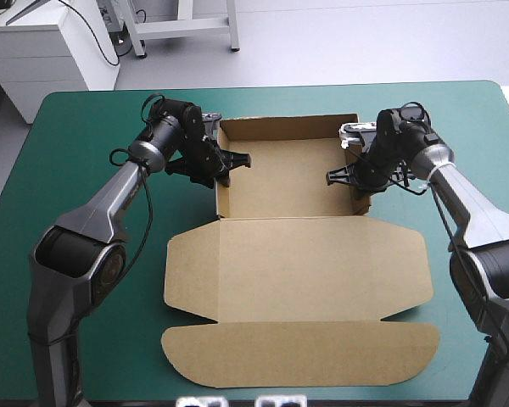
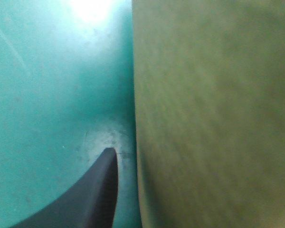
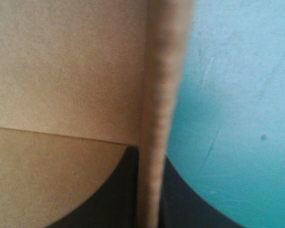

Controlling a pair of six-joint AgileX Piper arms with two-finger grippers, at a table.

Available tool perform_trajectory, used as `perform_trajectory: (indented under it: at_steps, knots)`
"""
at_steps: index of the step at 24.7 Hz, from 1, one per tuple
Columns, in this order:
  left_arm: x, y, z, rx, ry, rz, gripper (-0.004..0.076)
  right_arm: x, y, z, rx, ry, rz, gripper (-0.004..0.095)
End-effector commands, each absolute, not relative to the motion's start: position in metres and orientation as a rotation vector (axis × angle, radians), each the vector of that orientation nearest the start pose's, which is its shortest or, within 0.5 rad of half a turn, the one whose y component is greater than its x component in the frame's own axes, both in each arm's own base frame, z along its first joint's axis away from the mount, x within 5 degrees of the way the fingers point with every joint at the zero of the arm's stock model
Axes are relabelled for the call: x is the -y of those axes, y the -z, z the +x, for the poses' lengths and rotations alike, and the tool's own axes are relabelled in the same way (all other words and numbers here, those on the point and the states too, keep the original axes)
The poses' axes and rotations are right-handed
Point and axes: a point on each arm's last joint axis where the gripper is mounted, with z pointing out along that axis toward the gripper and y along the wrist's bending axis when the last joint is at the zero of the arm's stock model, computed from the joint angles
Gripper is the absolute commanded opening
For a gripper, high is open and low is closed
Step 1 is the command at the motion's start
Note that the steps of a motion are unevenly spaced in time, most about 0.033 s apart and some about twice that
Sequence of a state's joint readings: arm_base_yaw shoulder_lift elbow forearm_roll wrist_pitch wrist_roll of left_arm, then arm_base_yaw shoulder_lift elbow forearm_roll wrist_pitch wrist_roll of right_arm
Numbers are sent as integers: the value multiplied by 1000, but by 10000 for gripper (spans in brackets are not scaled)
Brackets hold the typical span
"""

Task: Fold the box

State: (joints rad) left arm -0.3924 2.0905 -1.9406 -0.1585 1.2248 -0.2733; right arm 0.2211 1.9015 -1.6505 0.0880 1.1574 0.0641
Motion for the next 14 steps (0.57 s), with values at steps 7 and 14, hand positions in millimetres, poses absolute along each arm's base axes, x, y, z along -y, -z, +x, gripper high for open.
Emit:
perform_trajectory:
  at_steps: [7, 14]
  knots:
    - [182, -284, 404, -2910, 325, 176, -8, -93, -292, 393, -2790, -199, -160, 2]
    - [186, -286, 402, -2891, 396, 330, 63, -93, -291, 390, -2819, -200, -168, 462]
